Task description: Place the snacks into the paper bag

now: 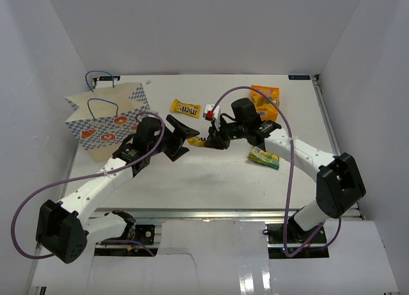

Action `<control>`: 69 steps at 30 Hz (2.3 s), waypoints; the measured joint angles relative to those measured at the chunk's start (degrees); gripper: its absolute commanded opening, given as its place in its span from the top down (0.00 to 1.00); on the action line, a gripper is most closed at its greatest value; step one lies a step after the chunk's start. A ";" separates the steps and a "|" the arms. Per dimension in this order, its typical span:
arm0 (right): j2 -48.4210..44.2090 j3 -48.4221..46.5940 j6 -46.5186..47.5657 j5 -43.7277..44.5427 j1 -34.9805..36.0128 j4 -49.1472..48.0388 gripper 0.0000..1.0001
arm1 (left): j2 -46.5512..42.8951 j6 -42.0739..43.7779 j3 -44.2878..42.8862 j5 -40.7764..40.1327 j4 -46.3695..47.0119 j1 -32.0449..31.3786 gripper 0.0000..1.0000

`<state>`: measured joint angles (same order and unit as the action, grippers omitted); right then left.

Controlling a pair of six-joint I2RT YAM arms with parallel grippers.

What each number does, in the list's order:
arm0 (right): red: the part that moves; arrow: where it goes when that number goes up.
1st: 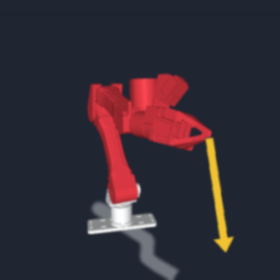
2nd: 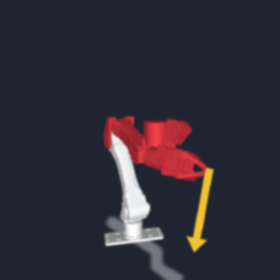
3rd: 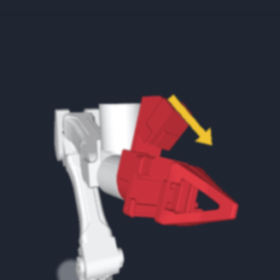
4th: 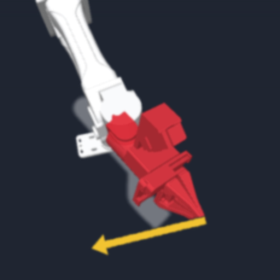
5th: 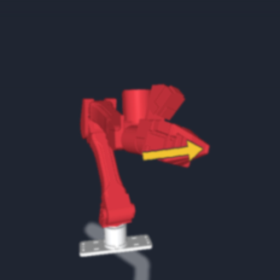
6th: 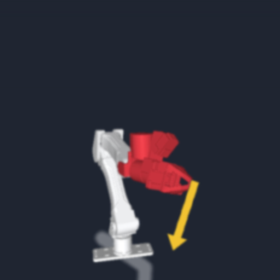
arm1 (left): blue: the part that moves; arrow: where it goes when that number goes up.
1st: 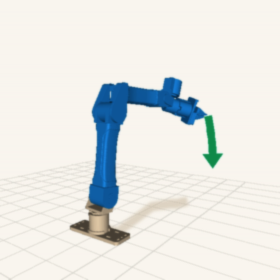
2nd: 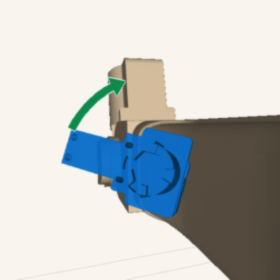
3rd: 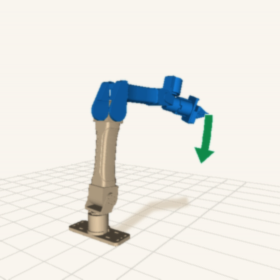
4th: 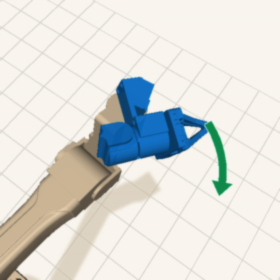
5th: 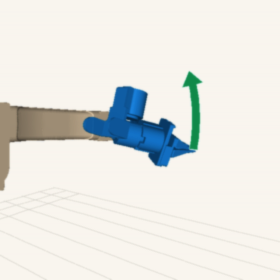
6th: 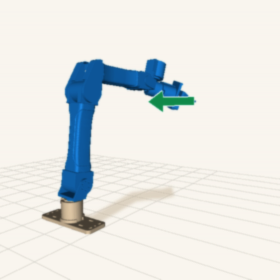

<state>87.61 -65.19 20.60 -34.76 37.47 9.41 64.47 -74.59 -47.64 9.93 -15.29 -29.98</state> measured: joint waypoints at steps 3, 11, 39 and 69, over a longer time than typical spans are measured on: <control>0.39 -0.48 -0.96 0.98 0.17 -0.28 0.80 | 0.63 -1.14 0.00 -2.54 -0.81 -1.14 0.16; 0.79 -0.74 -2.73 1.33 1.73 -0.83 0.78 | 2.47 -2.45 -1.27 -5.77 -1.33 -1.95 0.35; -4.63 -3.32 1.55 -14.29 -5.14 2.73 0.10 | -0.63 17.97 -17.94 -19.17 -12.37 -2.29 0.87; -11.32 3.10 12.07 -0.96 -24.48 8.44 0.10 | 10.45 60.50 -39.89 -46.86 -21.99 13.79 0.57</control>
<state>76.29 -62.08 32.67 -35.73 12.99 17.85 74.91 -14.09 -87.53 -36.93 -37.28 -16.19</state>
